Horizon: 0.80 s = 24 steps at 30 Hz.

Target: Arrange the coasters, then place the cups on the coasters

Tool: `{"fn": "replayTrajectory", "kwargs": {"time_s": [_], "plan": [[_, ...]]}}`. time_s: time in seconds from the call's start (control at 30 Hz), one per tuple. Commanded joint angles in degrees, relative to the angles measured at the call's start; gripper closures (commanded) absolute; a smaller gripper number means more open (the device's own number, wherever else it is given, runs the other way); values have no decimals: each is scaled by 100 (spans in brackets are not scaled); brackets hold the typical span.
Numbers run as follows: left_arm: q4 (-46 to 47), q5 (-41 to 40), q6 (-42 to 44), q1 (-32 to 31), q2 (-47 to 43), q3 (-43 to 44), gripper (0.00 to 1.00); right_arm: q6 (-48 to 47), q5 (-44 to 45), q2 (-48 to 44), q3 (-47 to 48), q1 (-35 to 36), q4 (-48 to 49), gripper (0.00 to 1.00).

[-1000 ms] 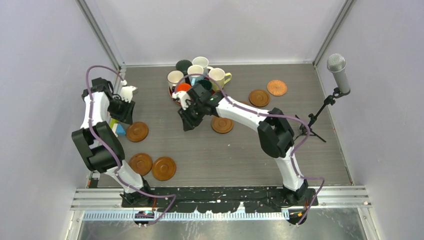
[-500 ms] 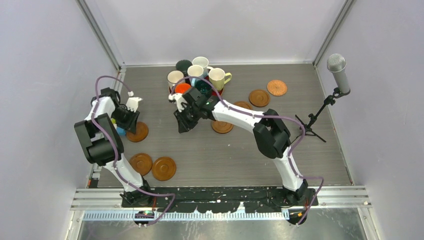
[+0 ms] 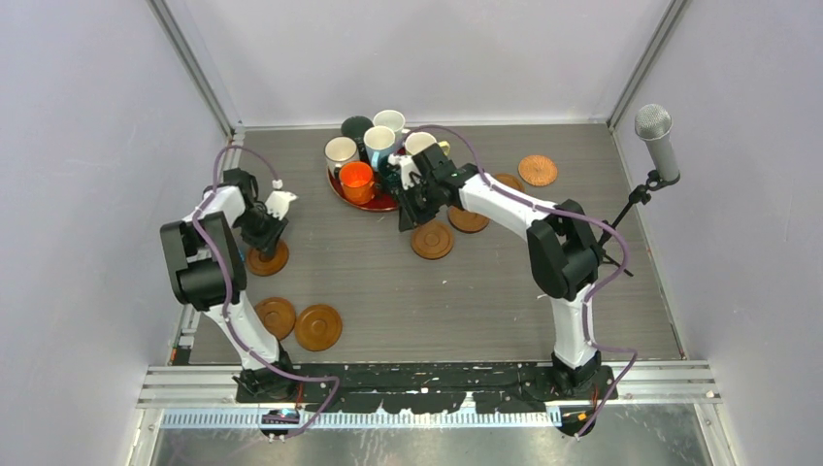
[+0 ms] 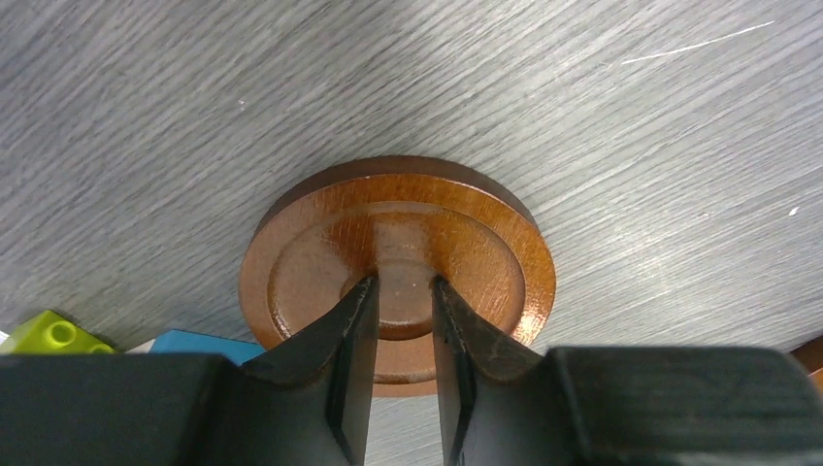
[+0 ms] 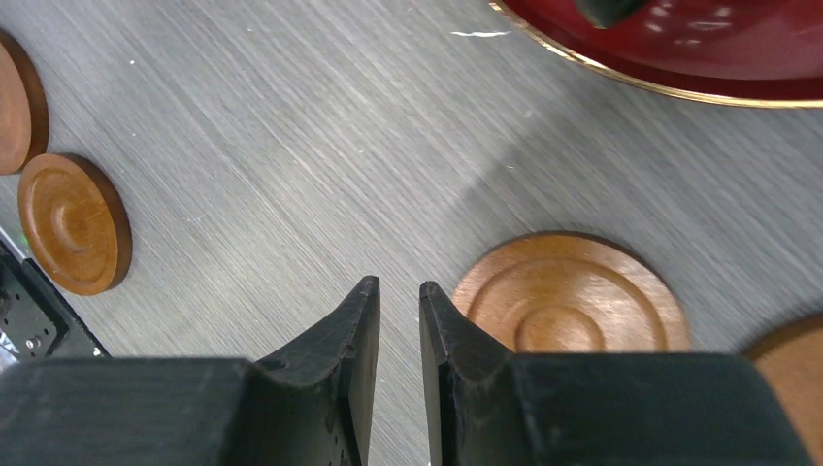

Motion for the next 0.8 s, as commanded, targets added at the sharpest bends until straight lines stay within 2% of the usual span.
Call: {"fn": "replayTrajectory", "kwargs": {"time_s": [0.0, 0.17, 0.37, 0.77], "plan": [[92, 14, 152, -396, 6, -245, 71, -163, 61, -557, -60, -197, -114, 73], [59, 115, 209, -1197, -489, -747, 71, -227, 72, -716, -97, -462, -206, 73], [112, 181, -101, -2379, -835, -1097, 71, -187, 54, -728, -42, -879, -336, 73], [430, 163, -915, -4178, -516, -625, 71, -176, 137, -850, -84, -1519, -473, 73]]}}
